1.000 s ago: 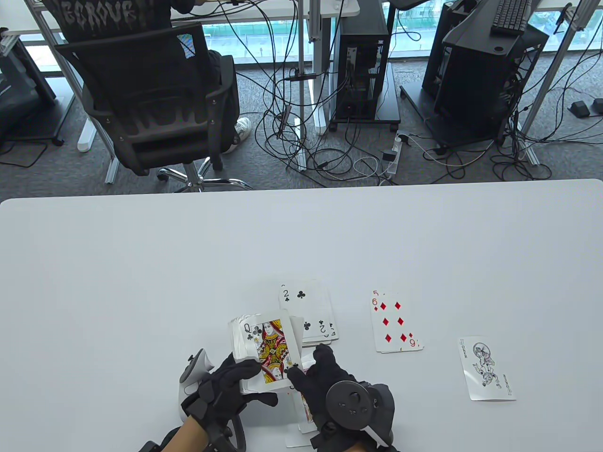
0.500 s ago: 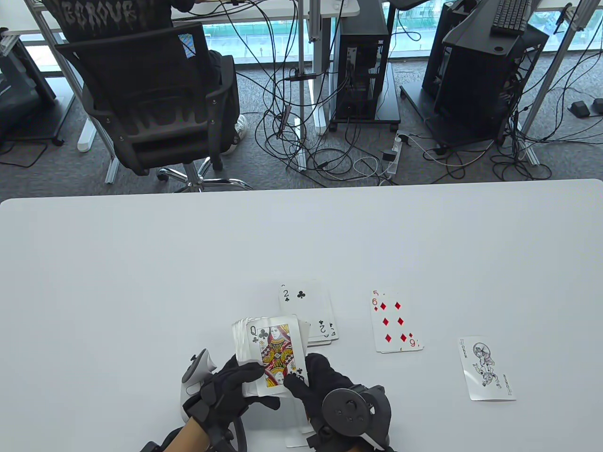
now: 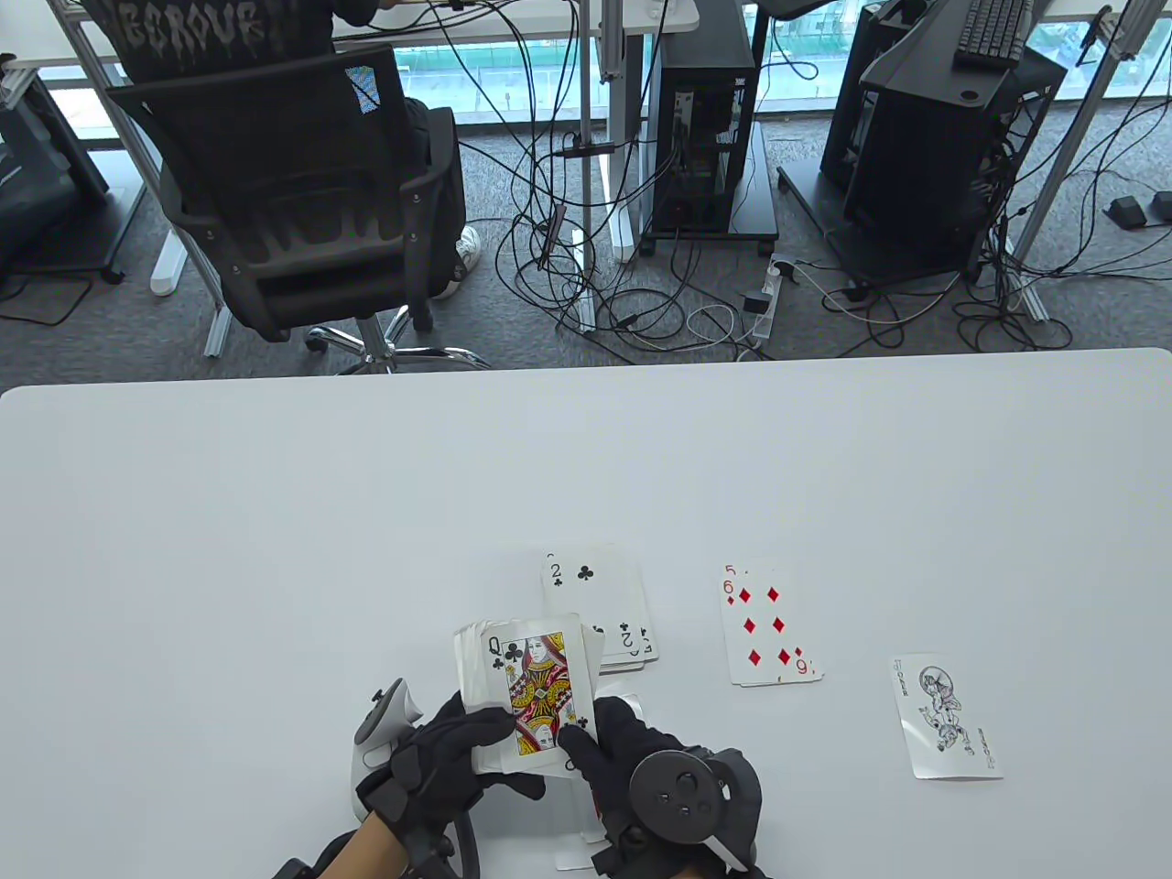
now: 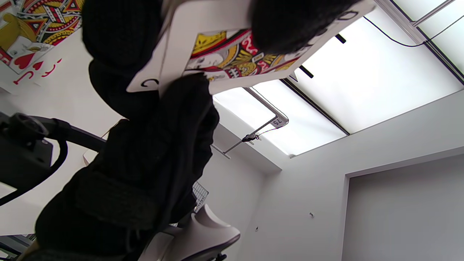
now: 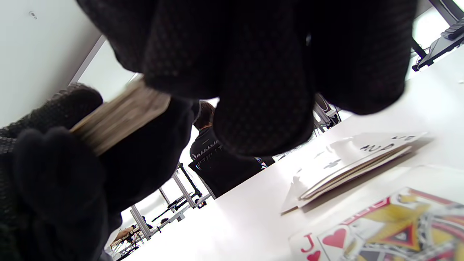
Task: Playing card suit sorting
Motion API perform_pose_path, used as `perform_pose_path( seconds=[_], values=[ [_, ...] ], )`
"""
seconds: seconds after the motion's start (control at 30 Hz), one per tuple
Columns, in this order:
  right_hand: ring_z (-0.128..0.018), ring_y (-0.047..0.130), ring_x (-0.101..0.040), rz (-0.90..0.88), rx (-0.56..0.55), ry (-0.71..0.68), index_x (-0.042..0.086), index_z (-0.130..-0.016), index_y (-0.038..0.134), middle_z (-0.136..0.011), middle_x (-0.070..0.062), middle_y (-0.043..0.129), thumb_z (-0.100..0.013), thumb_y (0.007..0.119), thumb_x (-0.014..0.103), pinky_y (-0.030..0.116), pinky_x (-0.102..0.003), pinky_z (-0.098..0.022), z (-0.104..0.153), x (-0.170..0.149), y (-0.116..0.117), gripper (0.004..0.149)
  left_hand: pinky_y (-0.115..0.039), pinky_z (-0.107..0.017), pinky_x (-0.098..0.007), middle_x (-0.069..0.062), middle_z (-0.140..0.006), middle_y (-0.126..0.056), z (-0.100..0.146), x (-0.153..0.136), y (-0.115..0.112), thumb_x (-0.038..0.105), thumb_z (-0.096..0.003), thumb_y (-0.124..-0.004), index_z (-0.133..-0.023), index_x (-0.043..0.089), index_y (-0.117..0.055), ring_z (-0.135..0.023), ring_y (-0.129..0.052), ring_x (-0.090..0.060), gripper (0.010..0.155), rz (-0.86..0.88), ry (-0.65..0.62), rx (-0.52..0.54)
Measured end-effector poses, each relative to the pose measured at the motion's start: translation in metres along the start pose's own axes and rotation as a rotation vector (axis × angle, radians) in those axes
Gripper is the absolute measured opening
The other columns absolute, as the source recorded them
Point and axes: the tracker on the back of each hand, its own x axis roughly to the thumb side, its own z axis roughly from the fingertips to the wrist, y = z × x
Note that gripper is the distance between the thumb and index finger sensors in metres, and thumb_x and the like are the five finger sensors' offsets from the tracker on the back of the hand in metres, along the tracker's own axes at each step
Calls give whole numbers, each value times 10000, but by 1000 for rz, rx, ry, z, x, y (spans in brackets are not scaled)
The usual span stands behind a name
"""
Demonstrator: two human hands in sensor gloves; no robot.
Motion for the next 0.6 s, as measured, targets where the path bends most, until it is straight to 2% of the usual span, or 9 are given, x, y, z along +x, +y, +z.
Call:
perform_pose_path(
  seconds=[0.3,0.6],
  values=[
    [-300,1017,-206,-28,-36,2,-71,-707,749,-374,1,936,-521,679,264,894,-420,-285,0,-1,-3,390,-813,-552,-443,40,-1127,-559,-1,-1,-1,407,-599,-721,-1067,359,-426,-1005,-704,-306,555,15,-4,-12],
    [-301,1020,-214,-61,-142,68,-79,-708,759,-376,-7,941,-522,675,242,893,-427,-284,-1,-11,-22,381,-823,-547,-430,47,-1124,-568,0,0,-1,406,-602,-709,-1066,361,-426,-998,-720,-296,545,29,-26,-7]
  ],
)
